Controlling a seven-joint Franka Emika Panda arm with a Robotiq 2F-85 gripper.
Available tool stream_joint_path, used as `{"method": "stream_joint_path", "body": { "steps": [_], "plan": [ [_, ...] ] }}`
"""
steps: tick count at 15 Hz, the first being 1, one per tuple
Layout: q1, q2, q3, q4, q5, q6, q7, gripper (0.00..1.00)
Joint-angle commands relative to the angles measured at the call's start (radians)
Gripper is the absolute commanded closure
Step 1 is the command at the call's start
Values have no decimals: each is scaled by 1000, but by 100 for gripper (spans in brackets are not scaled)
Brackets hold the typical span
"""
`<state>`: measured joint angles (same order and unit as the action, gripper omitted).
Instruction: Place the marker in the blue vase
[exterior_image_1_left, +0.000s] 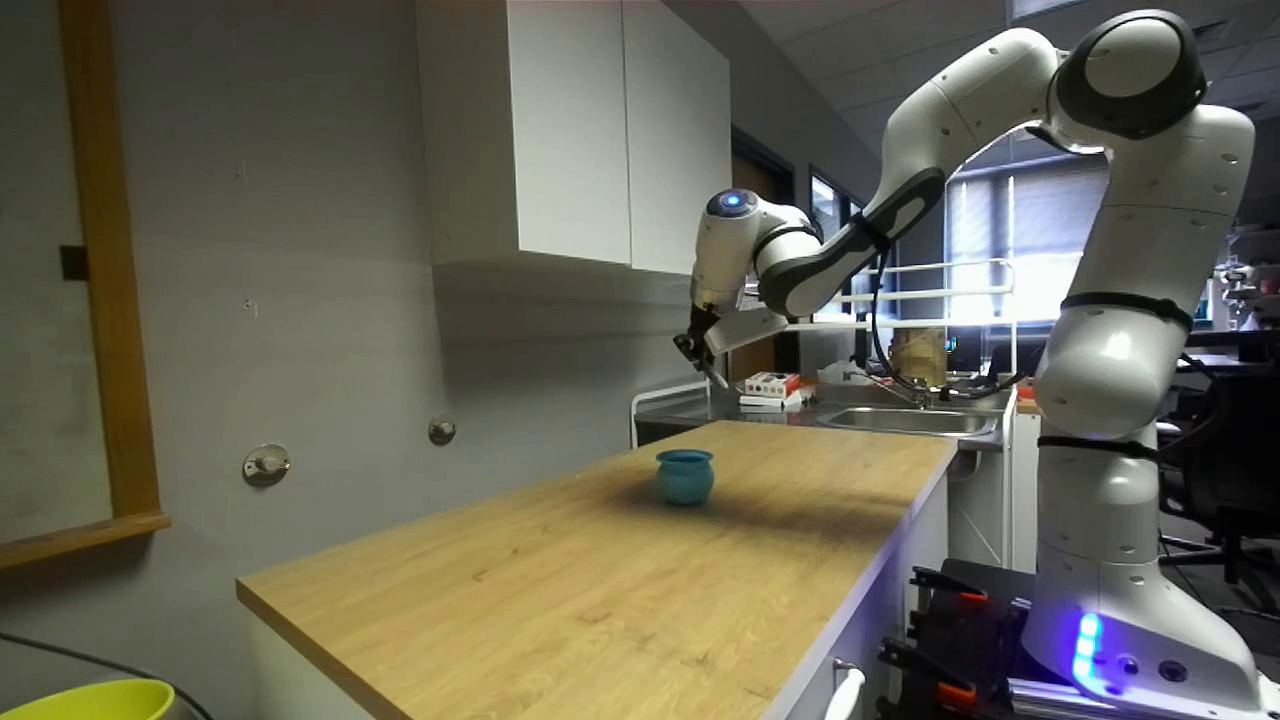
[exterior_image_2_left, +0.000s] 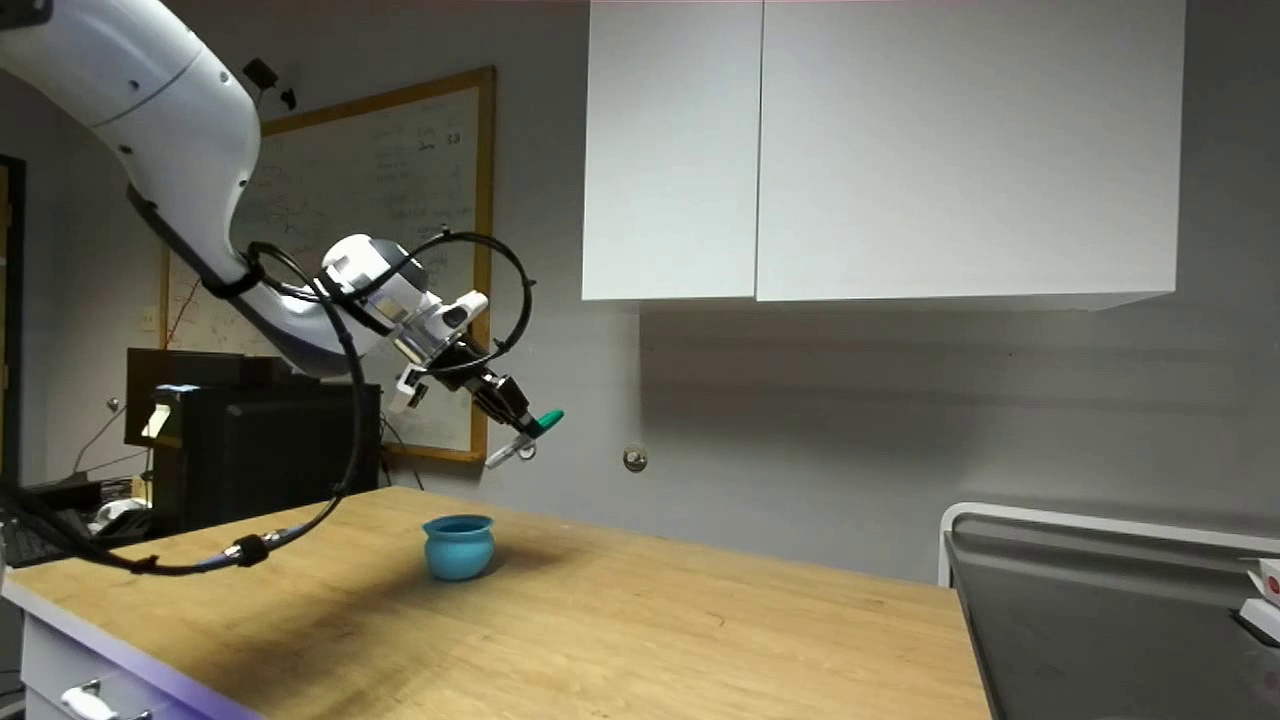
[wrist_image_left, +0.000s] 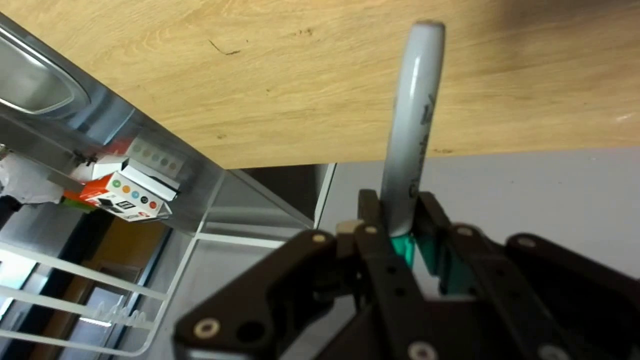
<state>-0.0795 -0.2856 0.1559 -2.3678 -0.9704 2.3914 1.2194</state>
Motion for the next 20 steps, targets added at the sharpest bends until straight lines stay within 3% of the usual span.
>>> {"method": "stream_joint_path", "body": {
  "steps": [1,10,20],
  "plan": [
    [36,11,40,36,-76,-87,150,92],
    [156,140,85,105,-238,-186,367,93],
    [231,290,65,133,-338,-234,489,93]
  ]
}}
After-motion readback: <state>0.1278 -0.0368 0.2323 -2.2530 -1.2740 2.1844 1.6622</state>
